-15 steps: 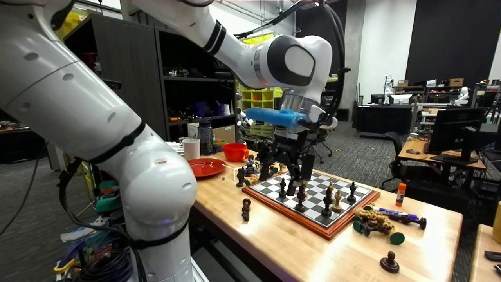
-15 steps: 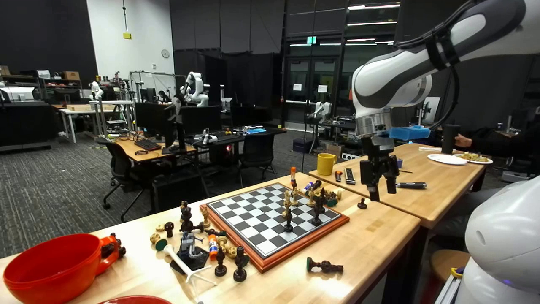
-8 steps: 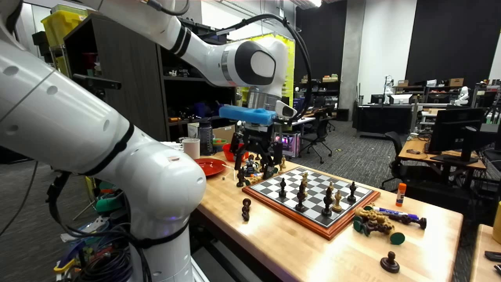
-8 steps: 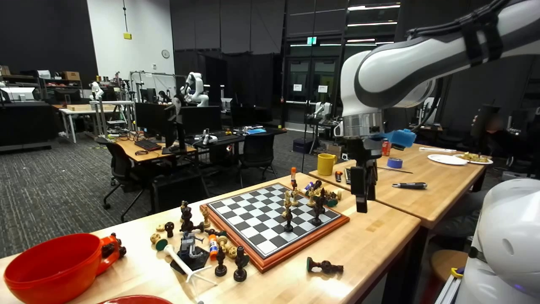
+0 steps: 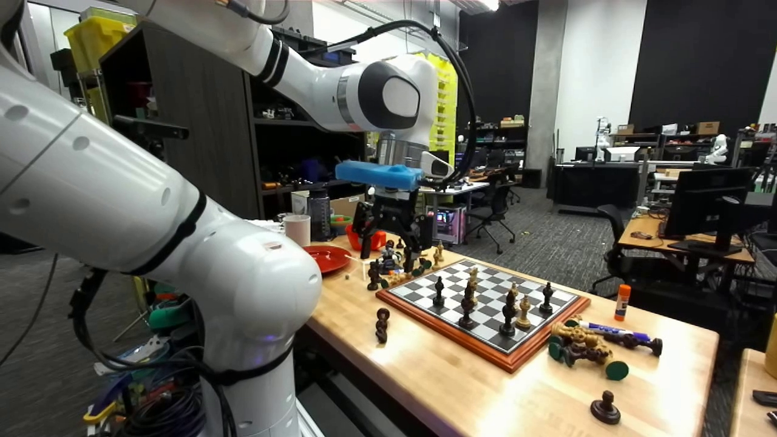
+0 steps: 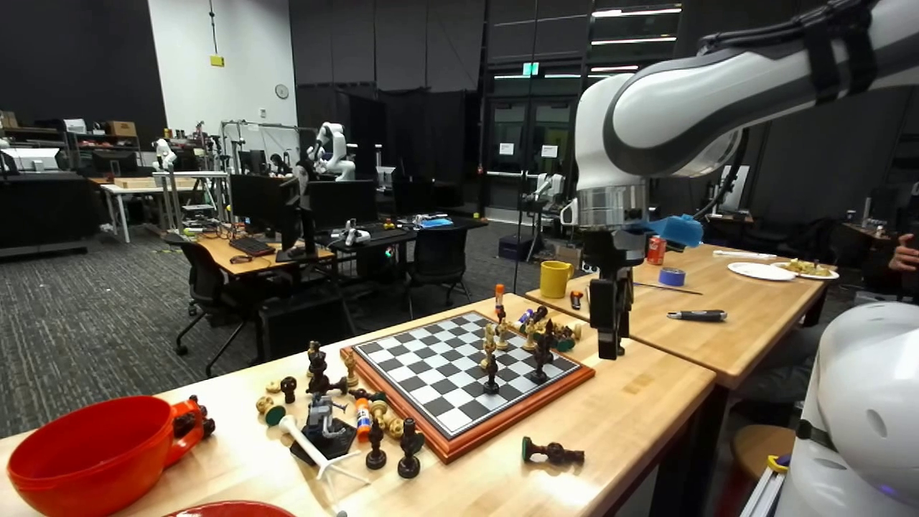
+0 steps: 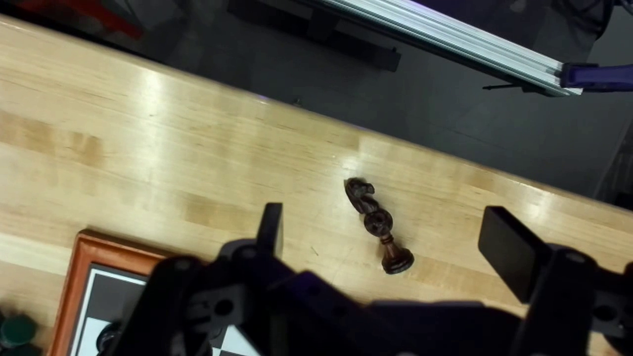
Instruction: Pick up two black pieces from the table and place them on the chess board
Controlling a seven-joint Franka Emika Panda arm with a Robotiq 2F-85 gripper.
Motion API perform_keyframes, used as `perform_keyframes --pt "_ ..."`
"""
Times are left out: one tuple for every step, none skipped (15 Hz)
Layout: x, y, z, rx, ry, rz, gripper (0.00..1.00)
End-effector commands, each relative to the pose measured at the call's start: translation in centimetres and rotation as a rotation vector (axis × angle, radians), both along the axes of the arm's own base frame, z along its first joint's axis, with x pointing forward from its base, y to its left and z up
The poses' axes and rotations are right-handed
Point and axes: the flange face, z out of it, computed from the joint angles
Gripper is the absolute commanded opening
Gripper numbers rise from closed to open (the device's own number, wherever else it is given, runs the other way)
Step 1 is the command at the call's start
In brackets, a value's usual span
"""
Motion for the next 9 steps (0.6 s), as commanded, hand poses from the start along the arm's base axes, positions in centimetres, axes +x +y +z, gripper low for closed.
perform_keyframes --pt "0.0 0.0 0.0 -0.001 0.001 0.000 1.00" --pt "0.0 0.0 0.0 -0.001 0.000 0.000 1.00" --pt "0.0 0.0 0.0 0.000 0.001 0.000 1.00" --pt "0.0 0.5 0.1 -0.002 0.000 0.015 1.00" --pt "-0.2 1.2 0.1 -0.009 0.007 0.031 1.00" --pt "-0.3 2.0 0.1 -0.020 0.006 0.053 1.00" --pt "-0.4 2.9 0.1 -0.032 0.004 0.075 1.00" --pt "-0.6 3.9 0.0 -0.040 0.009 0.097 1.00" --pt "-0.6 4.8 0.0 -0.046 0.016 0.117 1.00"
